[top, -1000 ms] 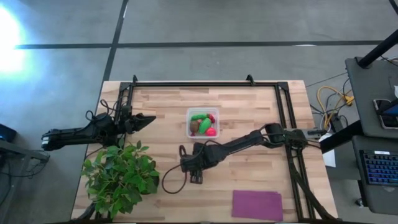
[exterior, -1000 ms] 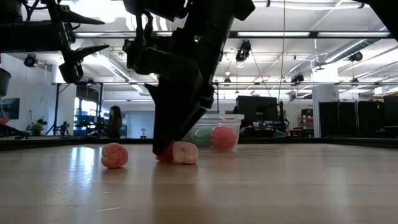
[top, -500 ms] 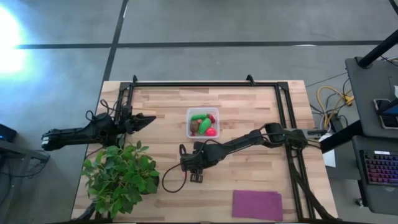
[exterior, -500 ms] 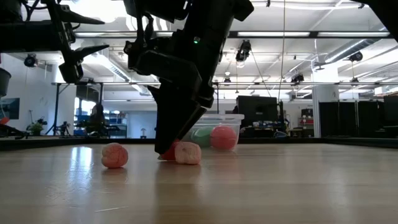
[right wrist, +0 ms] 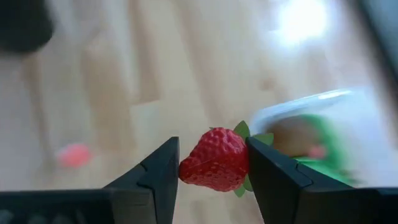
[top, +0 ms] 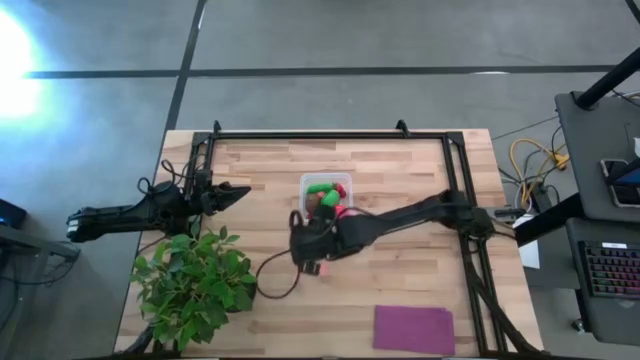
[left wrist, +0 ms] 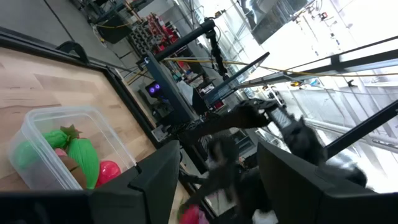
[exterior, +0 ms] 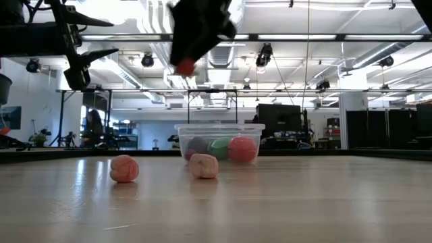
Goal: Pick and placing Produce into tupperware
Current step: Put the strawberry into the transparent bin, then put the right pink peach into the transparent bin
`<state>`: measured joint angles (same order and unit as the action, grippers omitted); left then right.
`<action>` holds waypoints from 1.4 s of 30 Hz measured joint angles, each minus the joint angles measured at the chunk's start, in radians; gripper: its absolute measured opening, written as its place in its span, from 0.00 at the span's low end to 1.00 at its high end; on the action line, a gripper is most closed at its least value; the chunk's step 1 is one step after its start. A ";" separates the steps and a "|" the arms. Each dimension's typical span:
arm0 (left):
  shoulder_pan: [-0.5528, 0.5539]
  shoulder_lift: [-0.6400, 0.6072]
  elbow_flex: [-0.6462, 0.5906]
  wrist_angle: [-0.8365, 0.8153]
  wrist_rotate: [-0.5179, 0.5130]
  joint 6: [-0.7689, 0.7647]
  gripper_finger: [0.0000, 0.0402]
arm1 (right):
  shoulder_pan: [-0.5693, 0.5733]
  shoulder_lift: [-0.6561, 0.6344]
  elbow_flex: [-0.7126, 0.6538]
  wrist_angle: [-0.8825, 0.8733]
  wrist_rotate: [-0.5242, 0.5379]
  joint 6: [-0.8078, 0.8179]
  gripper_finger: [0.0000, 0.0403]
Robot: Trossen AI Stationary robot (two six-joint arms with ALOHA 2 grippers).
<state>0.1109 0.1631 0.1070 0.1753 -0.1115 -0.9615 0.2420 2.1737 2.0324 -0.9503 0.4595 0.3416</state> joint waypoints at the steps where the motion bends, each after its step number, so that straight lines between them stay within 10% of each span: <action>1: 0.000 0.000 0.000 0.000 0.000 0.000 0.50 | -0.010 -0.019 0.007 -0.025 0.029 0.011 0.40; 20: 0.000 0.000 0.000 0.000 0.000 0.000 0.50 | -0.367 -0.063 -0.199 -0.221 -0.145 0.051 0.60; 31: 0.000 0.000 0.000 0.000 0.000 0.000 0.50 | -0.084 -0.074 -0.138 -0.150 -0.171 -0.032 0.66; 42: 0.000 0.000 0.000 0.001 0.000 0.000 0.50 | 0.198 0.013 -0.154 -0.020 -0.093 0.511 0.64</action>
<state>0.1112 0.1631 0.1070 0.1761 -0.1112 -0.9615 0.4402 2.1870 1.8786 -0.9703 0.3666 0.8529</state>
